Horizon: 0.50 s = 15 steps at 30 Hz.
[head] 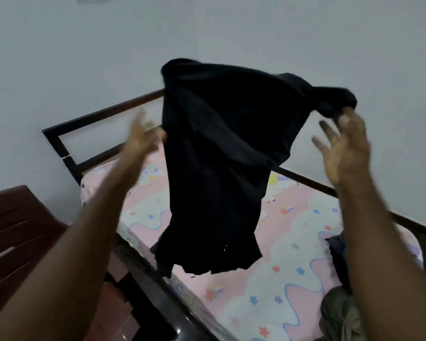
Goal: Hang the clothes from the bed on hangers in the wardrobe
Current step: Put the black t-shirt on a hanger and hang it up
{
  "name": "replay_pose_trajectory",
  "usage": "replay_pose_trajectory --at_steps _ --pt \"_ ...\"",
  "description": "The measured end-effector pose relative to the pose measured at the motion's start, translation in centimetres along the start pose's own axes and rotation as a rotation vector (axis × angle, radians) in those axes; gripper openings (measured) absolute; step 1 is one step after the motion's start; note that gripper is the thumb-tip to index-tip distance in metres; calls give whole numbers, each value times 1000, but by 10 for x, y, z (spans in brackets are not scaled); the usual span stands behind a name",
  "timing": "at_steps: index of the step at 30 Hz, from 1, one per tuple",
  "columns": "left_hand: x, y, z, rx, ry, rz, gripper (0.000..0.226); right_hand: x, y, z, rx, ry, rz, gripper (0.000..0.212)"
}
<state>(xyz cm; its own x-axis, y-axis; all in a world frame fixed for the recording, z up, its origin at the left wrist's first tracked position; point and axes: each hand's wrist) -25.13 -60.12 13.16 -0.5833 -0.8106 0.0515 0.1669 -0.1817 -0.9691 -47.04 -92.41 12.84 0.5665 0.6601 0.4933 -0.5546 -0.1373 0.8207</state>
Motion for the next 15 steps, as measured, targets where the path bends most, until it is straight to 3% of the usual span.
replay_pose_trajectory --at_steps 2,4,6,7,9,13,15 --pt "20 62 -22 -318 208 279 50 13 -65 -31 174 -115 -250 47" --pt "43 121 -51 -591 227 335 47 31 -134 -80 546 99 -264 49" --pt "55 151 -67 -606 182 331 25 33 -186 -119 774 260 -343 52" --pt "60 151 -70 -588 164 302 15 32 -200 -130 822 269 -383 42" --pt "61 148 -58 -569 96 300 11 32 -213 -139 794 222 -463 20" --pt "63 139 -27 -756 -82 268 30 40 -198 -152 495 12 -729 33" --pt "74 130 -23 -834 -107 228 20 46 -191 -171 389 117 -813 31"
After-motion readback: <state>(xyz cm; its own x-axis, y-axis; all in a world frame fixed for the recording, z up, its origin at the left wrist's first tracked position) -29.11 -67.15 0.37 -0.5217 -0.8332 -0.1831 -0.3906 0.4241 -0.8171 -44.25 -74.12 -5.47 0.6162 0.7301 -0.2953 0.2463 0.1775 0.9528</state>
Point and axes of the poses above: each hand's wrist, its own z-axis towards the middle knuckle, its own x-axis out of the palm, y = z × x, and after that the axes turned 3 degrees about -x, right-handed
